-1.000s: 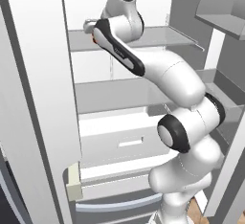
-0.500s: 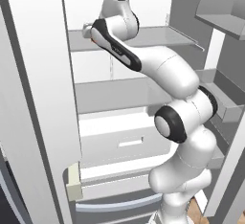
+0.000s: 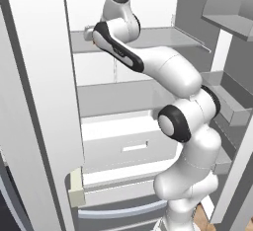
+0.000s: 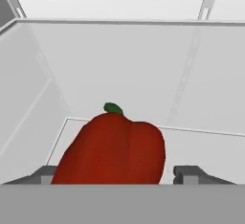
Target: Place one bell pepper and one chicken drumstick in each tupperware on the nearby counter, to pack two identical lunches.
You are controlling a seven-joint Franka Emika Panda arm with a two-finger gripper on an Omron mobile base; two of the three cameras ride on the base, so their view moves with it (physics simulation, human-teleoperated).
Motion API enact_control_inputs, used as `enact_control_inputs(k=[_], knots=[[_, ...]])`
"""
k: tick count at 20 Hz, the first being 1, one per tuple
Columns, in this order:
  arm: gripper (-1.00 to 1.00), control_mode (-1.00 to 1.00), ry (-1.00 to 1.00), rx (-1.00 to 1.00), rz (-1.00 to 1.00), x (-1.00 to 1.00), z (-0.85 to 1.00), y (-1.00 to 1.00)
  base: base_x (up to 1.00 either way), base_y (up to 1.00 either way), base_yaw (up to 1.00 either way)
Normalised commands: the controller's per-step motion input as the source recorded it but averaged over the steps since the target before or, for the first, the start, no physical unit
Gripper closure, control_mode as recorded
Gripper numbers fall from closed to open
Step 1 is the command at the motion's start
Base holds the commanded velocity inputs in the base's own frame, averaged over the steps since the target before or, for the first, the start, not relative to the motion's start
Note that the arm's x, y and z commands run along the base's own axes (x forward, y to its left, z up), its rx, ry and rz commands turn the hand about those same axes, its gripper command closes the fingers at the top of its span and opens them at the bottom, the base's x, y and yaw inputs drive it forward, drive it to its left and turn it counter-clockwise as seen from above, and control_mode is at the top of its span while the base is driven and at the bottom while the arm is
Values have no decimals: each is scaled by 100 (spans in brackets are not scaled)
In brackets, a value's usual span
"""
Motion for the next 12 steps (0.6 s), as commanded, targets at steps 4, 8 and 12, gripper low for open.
enact_control_inputs(k=[4, 8, 12], knots=[[100, -100, 0, 0, 0, 0, 0, 0, 0, 0, 0], [100, -100, 0, 0, 0, 0, 0, 0, 0, 0, 0], [100, -100, -17, -2, 0, -13, 0, -1, 0, 0, 0]])
